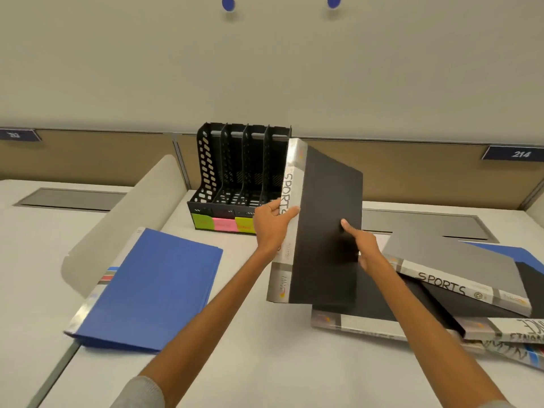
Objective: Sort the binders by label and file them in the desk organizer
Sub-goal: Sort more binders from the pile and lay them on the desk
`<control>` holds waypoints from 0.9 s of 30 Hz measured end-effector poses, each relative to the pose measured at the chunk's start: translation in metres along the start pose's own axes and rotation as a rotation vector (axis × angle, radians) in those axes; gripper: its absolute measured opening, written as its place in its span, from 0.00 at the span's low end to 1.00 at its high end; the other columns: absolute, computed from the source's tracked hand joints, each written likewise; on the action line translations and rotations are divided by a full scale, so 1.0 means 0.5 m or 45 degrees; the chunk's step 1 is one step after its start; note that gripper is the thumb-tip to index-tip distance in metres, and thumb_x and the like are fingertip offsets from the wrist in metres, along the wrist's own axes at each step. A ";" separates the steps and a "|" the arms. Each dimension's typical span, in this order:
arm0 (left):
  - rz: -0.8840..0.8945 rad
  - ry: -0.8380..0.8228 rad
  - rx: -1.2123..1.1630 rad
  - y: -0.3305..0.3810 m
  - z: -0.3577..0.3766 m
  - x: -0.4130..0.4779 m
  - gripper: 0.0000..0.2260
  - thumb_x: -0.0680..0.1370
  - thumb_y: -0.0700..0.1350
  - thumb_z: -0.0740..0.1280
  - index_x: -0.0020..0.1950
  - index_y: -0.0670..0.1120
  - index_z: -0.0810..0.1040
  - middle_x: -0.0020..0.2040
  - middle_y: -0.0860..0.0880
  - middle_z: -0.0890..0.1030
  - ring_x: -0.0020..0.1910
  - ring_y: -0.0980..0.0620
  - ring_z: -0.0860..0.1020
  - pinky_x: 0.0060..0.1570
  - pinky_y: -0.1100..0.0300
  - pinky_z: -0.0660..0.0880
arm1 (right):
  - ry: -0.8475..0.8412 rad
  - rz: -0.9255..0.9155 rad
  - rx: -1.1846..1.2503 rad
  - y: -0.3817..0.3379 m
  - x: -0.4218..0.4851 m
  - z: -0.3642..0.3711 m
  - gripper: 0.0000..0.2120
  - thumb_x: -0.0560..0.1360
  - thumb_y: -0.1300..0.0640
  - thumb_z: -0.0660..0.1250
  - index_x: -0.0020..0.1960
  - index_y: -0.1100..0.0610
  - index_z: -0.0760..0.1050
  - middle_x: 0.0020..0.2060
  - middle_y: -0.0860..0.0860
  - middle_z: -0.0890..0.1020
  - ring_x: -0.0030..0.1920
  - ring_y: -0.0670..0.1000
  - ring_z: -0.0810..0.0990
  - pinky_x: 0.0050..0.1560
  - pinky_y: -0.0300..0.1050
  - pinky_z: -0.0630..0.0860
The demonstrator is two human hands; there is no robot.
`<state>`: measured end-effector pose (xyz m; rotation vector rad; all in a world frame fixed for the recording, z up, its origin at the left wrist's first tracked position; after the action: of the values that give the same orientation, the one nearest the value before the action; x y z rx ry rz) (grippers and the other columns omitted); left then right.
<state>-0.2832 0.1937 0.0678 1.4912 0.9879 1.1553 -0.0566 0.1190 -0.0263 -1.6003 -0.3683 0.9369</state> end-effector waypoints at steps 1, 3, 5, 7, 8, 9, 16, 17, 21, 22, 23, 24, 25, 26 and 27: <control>-0.049 0.026 0.038 -0.028 -0.036 0.006 0.12 0.74 0.44 0.74 0.56 0.46 0.83 0.54 0.49 0.85 0.43 0.54 0.85 0.40 0.61 0.82 | -0.001 0.020 -0.005 0.017 -0.006 0.020 0.37 0.69 0.41 0.74 0.70 0.60 0.69 0.68 0.55 0.74 0.68 0.59 0.70 0.71 0.57 0.66; -0.139 0.071 0.129 -0.081 -0.101 0.012 0.13 0.74 0.46 0.74 0.57 0.46 0.82 0.54 0.49 0.84 0.45 0.53 0.84 0.43 0.59 0.82 | 0.000 0.064 -0.013 0.053 -0.022 0.065 0.38 0.68 0.42 0.75 0.70 0.60 0.68 0.68 0.55 0.74 0.68 0.59 0.71 0.70 0.58 0.67; -0.217 0.097 0.196 -0.126 -0.157 0.014 0.09 0.74 0.47 0.74 0.52 0.47 0.82 0.53 0.49 0.84 0.44 0.51 0.84 0.45 0.54 0.82 | 0.001 0.076 -0.039 0.085 -0.037 0.114 0.40 0.69 0.43 0.75 0.72 0.60 0.65 0.69 0.56 0.72 0.69 0.60 0.69 0.70 0.58 0.66; -0.276 0.131 0.211 -0.156 -0.209 0.010 0.06 0.73 0.47 0.75 0.47 0.49 0.81 0.48 0.49 0.85 0.43 0.49 0.84 0.46 0.49 0.82 | 0.003 0.078 -0.075 0.117 -0.053 0.157 0.41 0.70 0.45 0.76 0.73 0.61 0.63 0.68 0.54 0.72 0.67 0.58 0.70 0.67 0.54 0.66; -0.296 0.147 0.213 -0.167 -0.231 0.009 0.05 0.73 0.47 0.75 0.47 0.50 0.82 0.45 0.50 0.85 0.42 0.49 0.84 0.46 0.49 0.82 | 0.004 0.083 -0.083 0.132 -0.060 0.175 0.40 0.70 0.46 0.76 0.73 0.62 0.63 0.66 0.53 0.74 0.64 0.57 0.72 0.64 0.52 0.68; -0.311 0.158 0.221 -0.176 -0.252 0.007 0.05 0.73 0.47 0.75 0.46 0.51 0.82 0.44 0.52 0.85 0.41 0.50 0.84 0.44 0.51 0.82 | 0.000 0.084 -0.080 0.147 -0.068 0.191 0.38 0.70 0.47 0.76 0.71 0.62 0.65 0.63 0.52 0.75 0.59 0.55 0.73 0.61 0.49 0.70; -0.458 0.126 0.366 -0.258 -0.363 -0.007 0.10 0.75 0.47 0.72 0.52 0.42 0.82 0.50 0.47 0.83 0.38 0.52 0.80 0.31 0.65 0.71 | -0.027 0.109 -0.161 0.240 -0.124 0.279 0.35 0.70 0.46 0.76 0.70 0.59 0.67 0.64 0.54 0.76 0.60 0.57 0.75 0.63 0.52 0.73; -0.475 0.118 0.378 -0.271 -0.373 -0.009 0.10 0.76 0.46 0.72 0.52 0.41 0.82 0.51 0.45 0.84 0.40 0.50 0.80 0.32 0.64 0.72 | -0.034 0.111 -0.181 0.249 -0.130 0.287 0.34 0.70 0.46 0.75 0.70 0.59 0.67 0.65 0.55 0.76 0.62 0.58 0.75 0.65 0.54 0.73; -0.550 0.054 0.422 -0.315 -0.411 -0.022 0.13 0.78 0.41 0.68 0.62 0.39 0.77 0.59 0.42 0.81 0.52 0.45 0.80 0.42 0.60 0.76 | -0.039 0.138 -0.306 0.289 -0.155 0.322 0.34 0.71 0.49 0.75 0.70 0.61 0.67 0.65 0.57 0.76 0.64 0.60 0.75 0.66 0.57 0.73; -0.562 0.043 0.446 -0.324 -0.417 -0.026 0.14 0.78 0.40 0.67 0.63 0.39 0.75 0.60 0.41 0.80 0.55 0.43 0.79 0.45 0.59 0.76 | -0.045 0.145 -0.332 0.298 -0.160 0.329 0.32 0.72 0.50 0.75 0.69 0.61 0.67 0.65 0.57 0.76 0.63 0.60 0.75 0.66 0.56 0.73; -0.569 0.033 0.473 -0.331 -0.423 -0.030 0.14 0.78 0.39 0.67 0.63 0.38 0.74 0.60 0.41 0.79 0.56 0.43 0.79 0.46 0.58 0.75 | -0.050 0.156 -0.361 0.306 -0.165 0.334 0.32 0.72 0.51 0.75 0.69 0.61 0.67 0.65 0.57 0.76 0.63 0.60 0.75 0.65 0.56 0.73; -0.572 0.023 0.494 -0.337 -0.427 -0.032 0.14 0.78 0.38 0.66 0.63 0.38 0.74 0.60 0.40 0.79 0.56 0.42 0.79 0.46 0.57 0.74 | -0.055 0.165 -0.399 0.312 -0.169 0.339 0.32 0.73 0.52 0.74 0.70 0.62 0.66 0.66 0.58 0.75 0.63 0.60 0.75 0.65 0.56 0.73; -0.574 0.012 0.503 -0.343 -0.431 -0.035 0.14 0.77 0.37 0.66 0.62 0.37 0.74 0.60 0.40 0.79 0.55 0.42 0.78 0.45 0.58 0.74 | -0.058 0.172 -0.445 0.318 -0.174 0.342 0.32 0.73 0.52 0.74 0.71 0.62 0.65 0.67 0.58 0.74 0.64 0.60 0.74 0.65 0.55 0.73; -0.576 -0.004 0.508 -0.347 -0.433 -0.038 0.13 0.76 0.35 0.67 0.61 0.37 0.74 0.59 0.40 0.79 0.54 0.43 0.78 0.44 0.58 0.74 | -0.055 0.172 -0.496 0.322 -0.178 0.345 0.33 0.73 0.52 0.74 0.71 0.62 0.63 0.67 0.58 0.73 0.65 0.61 0.74 0.64 0.55 0.73; -0.578 -0.022 0.518 -0.349 -0.436 -0.041 0.13 0.75 0.34 0.67 0.60 0.38 0.74 0.59 0.40 0.79 0.51 0.45 0.78 0.42 0.59 0.73 | -0.047 0.168 -0.545 0.325 -0.181 0.348 0.33 0.74 0.51 0.73 0.71 0.62 0.63 0.68 0.58 0.72 0.65 0.61 0.73 0.63 0.54 0.73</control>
<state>-0.5067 0.2548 -0.0898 1.4716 1.5205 0.6375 -0.2828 0.1317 -0.1428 -2.0181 -0.5195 1.0366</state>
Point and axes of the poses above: each hand's wrist, its own x-axis towards the middle knuckle, its own z-axis out of the palm, y = z × x, the point moved 4 cm from there along x, towards the middle knuckle
